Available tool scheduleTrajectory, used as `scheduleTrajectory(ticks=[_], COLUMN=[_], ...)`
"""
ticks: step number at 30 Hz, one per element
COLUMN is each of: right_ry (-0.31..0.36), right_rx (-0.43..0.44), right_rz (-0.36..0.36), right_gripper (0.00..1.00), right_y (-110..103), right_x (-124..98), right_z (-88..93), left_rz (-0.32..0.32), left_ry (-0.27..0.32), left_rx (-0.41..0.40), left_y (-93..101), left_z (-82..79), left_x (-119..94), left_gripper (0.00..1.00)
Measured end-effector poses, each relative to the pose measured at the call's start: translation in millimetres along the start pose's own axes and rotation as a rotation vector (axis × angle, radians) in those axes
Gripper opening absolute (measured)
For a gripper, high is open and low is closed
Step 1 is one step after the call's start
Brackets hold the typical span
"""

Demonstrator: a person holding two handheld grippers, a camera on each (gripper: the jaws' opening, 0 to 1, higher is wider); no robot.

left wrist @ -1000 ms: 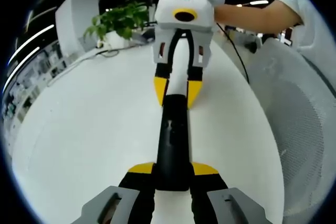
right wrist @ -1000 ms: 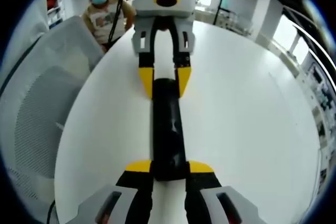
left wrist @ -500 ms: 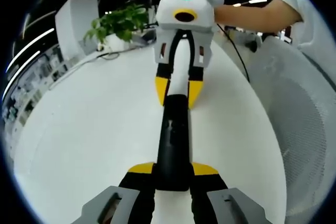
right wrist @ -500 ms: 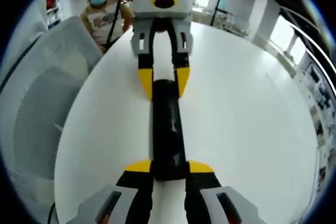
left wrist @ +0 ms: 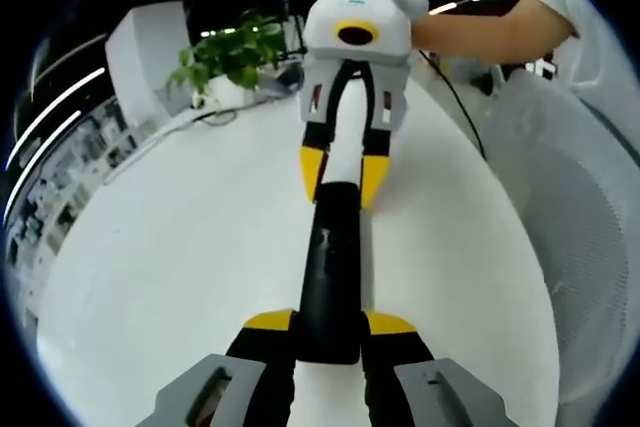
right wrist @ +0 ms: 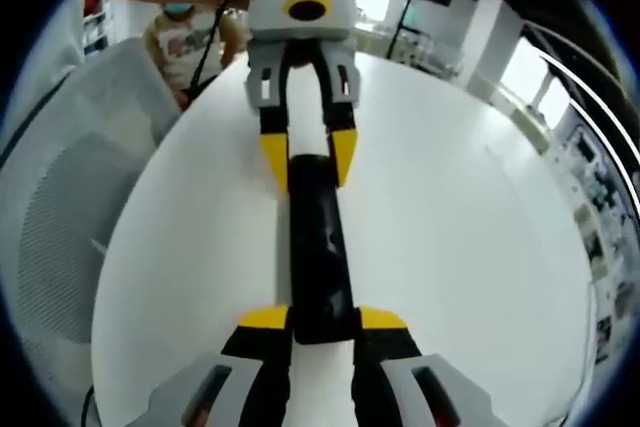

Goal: Press the specified remote control buttons in sequence, fully releasing each button before pressing the next.

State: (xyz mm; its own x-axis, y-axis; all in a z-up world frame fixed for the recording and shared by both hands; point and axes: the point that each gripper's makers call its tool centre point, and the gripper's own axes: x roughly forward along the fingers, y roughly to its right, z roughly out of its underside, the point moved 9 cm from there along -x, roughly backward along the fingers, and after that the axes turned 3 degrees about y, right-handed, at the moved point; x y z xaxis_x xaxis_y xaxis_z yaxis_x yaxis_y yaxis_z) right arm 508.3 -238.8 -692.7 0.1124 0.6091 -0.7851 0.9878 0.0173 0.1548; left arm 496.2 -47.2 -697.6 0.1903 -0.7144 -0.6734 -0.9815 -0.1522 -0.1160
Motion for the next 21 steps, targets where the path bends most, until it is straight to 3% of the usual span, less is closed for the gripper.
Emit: scheduleTrajectory(ticks=[21], right_ry=[0.024], right_rx=[-0.047], right_rz=[0.147], right_gripper=[0.19], right_y=[56], right_x=[18], right_z=[-1.9], left_rz=[-0.098], left_ry=[-0.009], left_rx=[0.021], left_y=[-65.3], left_z=[10.0], left_x=[5], left_gripper=[0.25])
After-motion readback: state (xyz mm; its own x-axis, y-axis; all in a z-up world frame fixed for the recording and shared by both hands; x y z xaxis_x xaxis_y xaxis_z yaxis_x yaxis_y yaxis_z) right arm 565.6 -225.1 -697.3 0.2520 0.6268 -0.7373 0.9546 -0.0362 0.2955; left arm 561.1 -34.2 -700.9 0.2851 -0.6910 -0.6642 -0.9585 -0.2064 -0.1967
